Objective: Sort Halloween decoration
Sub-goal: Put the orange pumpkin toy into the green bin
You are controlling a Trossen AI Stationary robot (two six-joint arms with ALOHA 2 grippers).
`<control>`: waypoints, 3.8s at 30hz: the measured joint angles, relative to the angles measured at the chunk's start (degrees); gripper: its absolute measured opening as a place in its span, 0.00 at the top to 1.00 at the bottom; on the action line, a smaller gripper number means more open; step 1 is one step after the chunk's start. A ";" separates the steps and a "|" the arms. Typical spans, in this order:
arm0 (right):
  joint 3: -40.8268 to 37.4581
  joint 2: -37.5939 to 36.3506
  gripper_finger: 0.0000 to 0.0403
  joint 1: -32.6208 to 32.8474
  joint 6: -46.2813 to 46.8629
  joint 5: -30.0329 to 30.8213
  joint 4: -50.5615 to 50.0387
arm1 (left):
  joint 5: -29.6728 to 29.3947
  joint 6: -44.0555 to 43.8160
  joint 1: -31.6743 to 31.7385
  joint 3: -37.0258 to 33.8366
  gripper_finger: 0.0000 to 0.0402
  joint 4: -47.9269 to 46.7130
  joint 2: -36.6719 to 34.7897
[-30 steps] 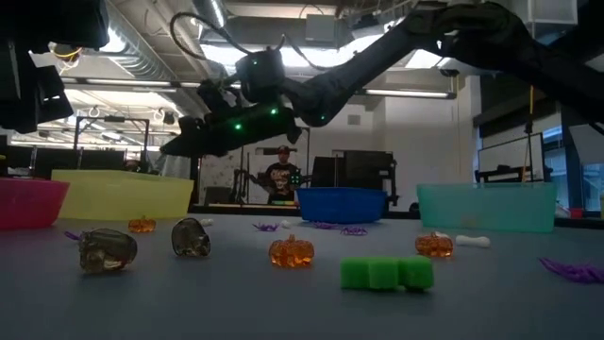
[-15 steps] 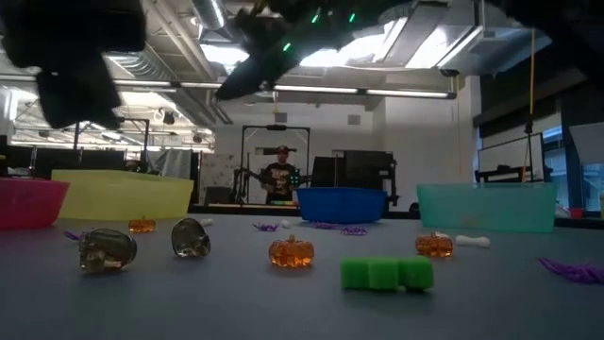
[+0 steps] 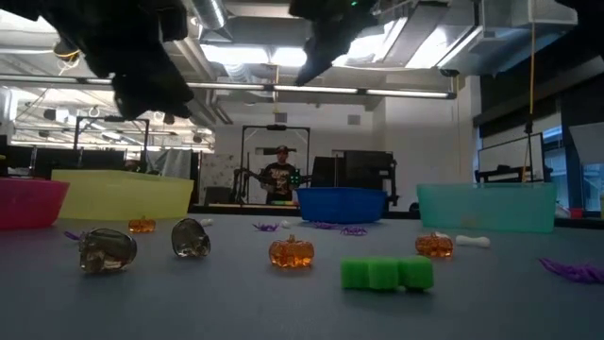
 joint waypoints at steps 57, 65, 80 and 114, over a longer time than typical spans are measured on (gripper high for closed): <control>-54.38 -15.60 0.54 23.05 7.12 -5.81 45.21 | -0.33 7.09 3.11 0.02 0.66 0.22 0.00; -54.38 -10.72 0.54 30.27 7.07 -1.68 45.67 | -0.30 7.05 3.11 0.02 0.66 0.20 0.00; -54.29 -3.96 0.54 31.05 9.25 -0.73 46.39 | -0.29 7.00 3.11 0.02 0.66 0.20 0.00; -54.31 -3.26 0.76 31.10 9.02 -2.75 48.27 | -0.30 7.04 3.11 0.02 0.66 0.18 0.00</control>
